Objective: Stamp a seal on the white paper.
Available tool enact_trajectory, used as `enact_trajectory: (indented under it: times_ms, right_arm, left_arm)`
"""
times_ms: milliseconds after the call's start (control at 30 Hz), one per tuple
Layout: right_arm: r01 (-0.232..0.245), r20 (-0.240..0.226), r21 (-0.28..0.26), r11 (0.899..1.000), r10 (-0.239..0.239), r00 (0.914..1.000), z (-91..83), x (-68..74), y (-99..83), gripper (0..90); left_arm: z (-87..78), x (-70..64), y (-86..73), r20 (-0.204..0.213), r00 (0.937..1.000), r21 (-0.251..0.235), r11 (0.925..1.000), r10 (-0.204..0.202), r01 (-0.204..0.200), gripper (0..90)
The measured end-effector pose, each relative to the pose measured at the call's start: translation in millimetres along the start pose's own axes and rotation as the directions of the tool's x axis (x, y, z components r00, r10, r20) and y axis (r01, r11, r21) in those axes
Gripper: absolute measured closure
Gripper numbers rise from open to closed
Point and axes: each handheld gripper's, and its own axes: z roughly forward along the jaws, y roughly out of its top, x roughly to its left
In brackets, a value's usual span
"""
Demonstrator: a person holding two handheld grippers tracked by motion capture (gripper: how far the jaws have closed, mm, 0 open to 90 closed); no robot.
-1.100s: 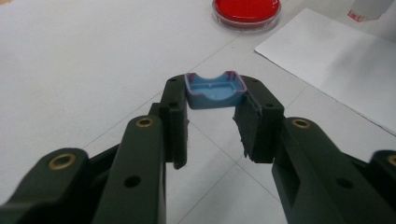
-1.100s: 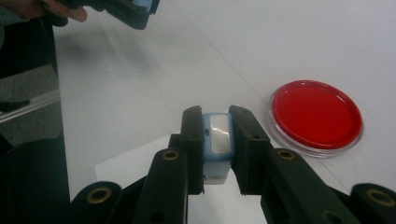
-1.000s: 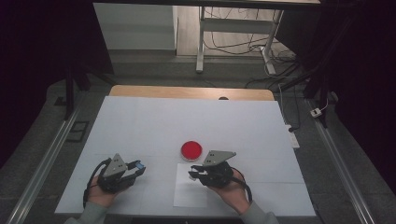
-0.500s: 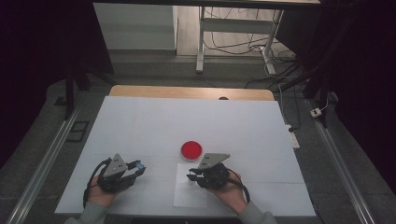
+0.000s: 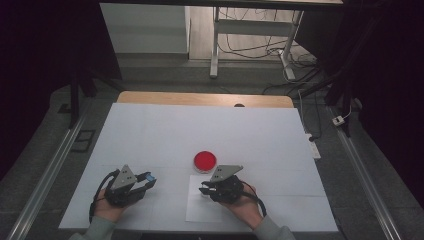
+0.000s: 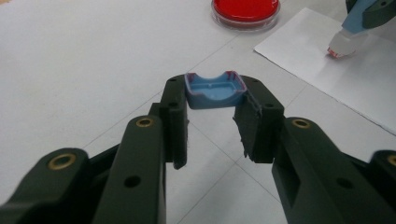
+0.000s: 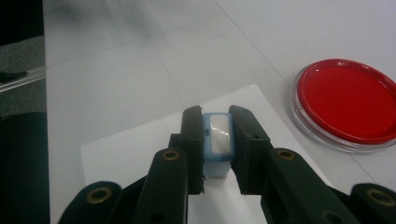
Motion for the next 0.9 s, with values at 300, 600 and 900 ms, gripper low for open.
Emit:
enact_trajectory:
  times_ms: [300, 600, 900]
  right_arm:
    - [0.009, 0.001, 0.011, 1.0, -0.009, 1.0, 2.4, -0.6, -1.3, 75.3]
    - [0.009, 0.0, 0.011, 1.0, -0.009, 1.0, 2.5, -0.6, -1.3, 75.3]
    - [0.01, 0.001, 0.018, 1.0, -0.01, 1.0, 3.0, -0.3, -0.8, 75.4]
  left_arm:
    - [-0.2, 0.1, 0.0, 0.001, 1.0, 0.001, 1.0, 0.001, -0.001, 65.3]
    - [-0.4, 0.0, 0.0, 0.002, 1.0, 0.0, 1.0, 0.001, -0.001, 65.3]
    - [-0.3, -0.1, 0.0, 0.002, 1.0, 0.001, 1.0, 0.001, -0.001, 65.3]
